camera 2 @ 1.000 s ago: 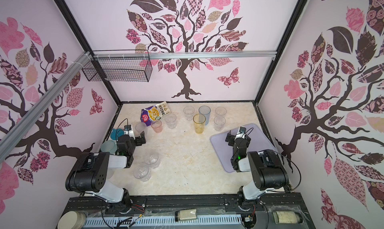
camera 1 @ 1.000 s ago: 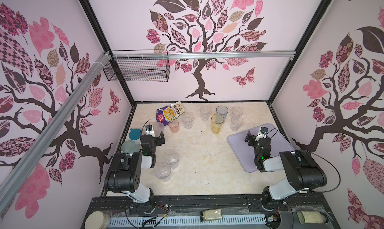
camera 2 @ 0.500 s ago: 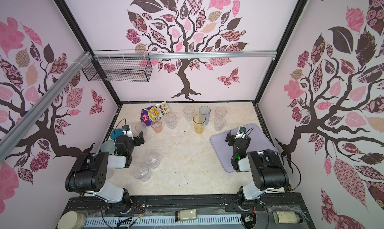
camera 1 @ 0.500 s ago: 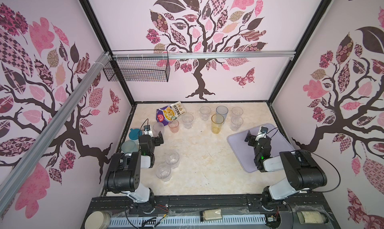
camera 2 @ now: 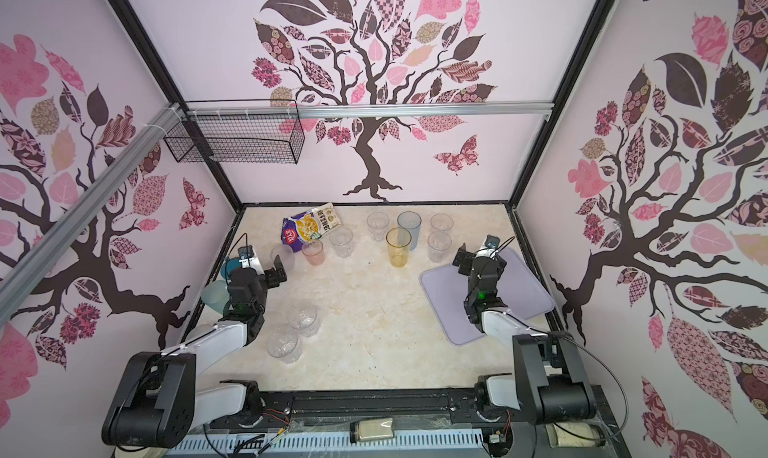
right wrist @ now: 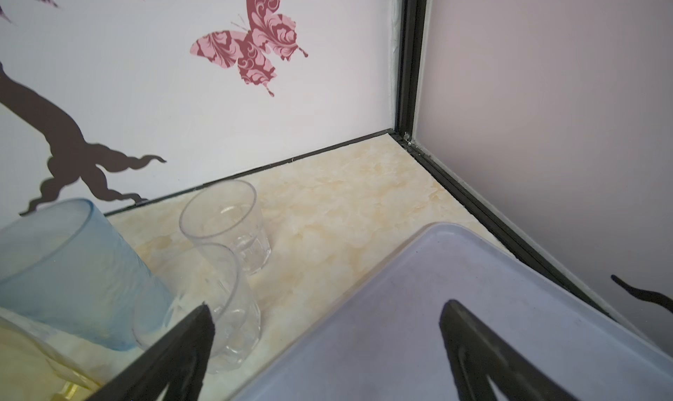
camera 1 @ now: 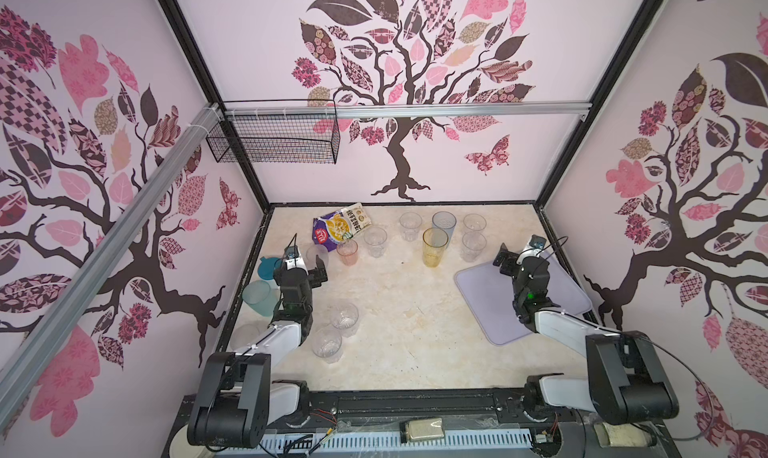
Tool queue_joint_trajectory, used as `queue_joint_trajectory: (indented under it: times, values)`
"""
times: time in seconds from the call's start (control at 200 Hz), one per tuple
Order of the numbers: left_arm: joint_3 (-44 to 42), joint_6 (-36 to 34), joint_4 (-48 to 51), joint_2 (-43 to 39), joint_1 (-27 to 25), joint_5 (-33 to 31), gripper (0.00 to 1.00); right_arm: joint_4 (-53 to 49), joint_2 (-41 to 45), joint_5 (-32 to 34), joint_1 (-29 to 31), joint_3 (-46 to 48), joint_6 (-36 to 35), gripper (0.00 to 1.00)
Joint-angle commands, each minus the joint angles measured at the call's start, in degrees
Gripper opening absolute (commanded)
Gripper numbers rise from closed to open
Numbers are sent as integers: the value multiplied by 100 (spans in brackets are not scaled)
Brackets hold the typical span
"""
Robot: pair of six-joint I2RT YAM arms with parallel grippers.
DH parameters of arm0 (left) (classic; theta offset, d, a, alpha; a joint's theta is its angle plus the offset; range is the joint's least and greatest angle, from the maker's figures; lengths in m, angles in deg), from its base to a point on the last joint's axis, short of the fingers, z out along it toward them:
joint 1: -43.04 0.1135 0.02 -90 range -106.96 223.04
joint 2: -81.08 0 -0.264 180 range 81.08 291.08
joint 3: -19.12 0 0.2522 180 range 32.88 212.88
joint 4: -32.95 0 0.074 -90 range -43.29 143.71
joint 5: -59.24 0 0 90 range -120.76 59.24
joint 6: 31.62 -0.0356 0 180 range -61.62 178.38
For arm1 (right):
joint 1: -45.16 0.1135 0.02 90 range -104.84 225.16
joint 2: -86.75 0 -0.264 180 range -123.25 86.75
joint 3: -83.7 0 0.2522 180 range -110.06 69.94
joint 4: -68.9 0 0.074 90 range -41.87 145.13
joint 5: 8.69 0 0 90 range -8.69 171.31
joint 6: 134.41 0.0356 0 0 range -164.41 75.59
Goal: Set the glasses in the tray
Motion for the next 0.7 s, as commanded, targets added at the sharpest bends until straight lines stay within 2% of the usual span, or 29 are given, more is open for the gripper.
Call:
queue_joint_trajectory:
  times: [0.0,0.065,0.12,0.175,0.225,0.27,0.38,0.48,0.585,0.695]
  values:
    - [448,439,821,-318,-28,-55,98,-1794,558,-359,40,-559,1379,100]
    - [638,643,1205,-546,-31,38,98,-2094,737,-1057,24,-703,2066,99]
    - [823,1113,1466,-729,-25,61,98,-2192,881,-1312,-37,-551,3136,100]
    - [1103,1875,1809,-831,-27,64,98,-1294,1052,-2447,-372,-32,3536,100]
    - [1527,2381,2528,-911,-26,223,98,-967,1146,-2750,-442,264,3797,100]
    - [1979,2582,3154,-933,-17,470,98,-1696,1175,-2692,-326,30,3703,98]
    - [2928,2378,4100,-811,-17,1003,98,-3678,1136,-2098,222,-804,3027,97]
    - [3473,2900,4539,-764,69,1224,98,-4400,1232,-2351,353,-902,2777,97]
    - [3509,4066,4640,-839,364,1548,98,-4966,1576,-2363,348,-751,2563,97]
    - [2892,4517,3553,-1000,989,2938,98,-5630,1891,-2241,363,-775,2135,97]
